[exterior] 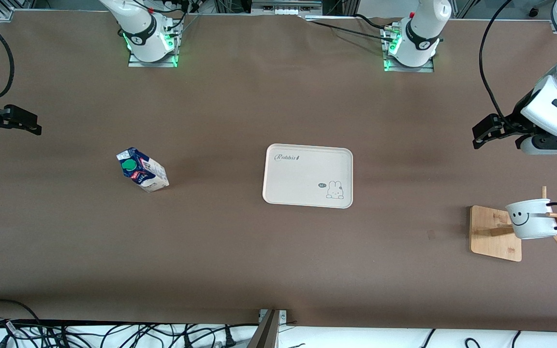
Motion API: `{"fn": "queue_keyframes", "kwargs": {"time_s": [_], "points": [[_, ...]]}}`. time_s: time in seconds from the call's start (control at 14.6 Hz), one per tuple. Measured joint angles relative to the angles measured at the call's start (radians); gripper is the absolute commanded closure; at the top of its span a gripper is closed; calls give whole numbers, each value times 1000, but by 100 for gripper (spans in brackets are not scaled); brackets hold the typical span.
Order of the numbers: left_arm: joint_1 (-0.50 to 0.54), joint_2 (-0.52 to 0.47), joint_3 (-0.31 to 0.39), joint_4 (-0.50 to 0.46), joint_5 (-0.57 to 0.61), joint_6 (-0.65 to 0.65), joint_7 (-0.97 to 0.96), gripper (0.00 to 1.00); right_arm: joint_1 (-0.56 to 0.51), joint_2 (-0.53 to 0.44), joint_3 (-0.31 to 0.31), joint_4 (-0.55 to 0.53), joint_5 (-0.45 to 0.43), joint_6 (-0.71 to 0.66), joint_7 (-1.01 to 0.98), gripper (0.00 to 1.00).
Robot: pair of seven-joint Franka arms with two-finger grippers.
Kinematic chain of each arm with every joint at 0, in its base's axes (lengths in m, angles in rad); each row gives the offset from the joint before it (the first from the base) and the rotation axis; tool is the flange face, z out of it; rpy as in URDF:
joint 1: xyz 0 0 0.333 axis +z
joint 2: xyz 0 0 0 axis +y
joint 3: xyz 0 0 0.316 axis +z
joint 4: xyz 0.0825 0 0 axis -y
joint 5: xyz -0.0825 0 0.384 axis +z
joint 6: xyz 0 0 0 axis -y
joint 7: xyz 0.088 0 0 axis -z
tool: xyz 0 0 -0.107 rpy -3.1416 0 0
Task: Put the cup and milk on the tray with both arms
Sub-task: 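Move the right gripper toward the blue milk carton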
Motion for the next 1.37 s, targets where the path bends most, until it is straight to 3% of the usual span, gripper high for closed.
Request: {"fn": "queue_keyframes", "kwargs": {"time_s": [1.37], "points": [[1, 1, 0, 0, 0, 0, 0, 0, 28, -6, 9, 12, 1, -51, -1, 0]]}}
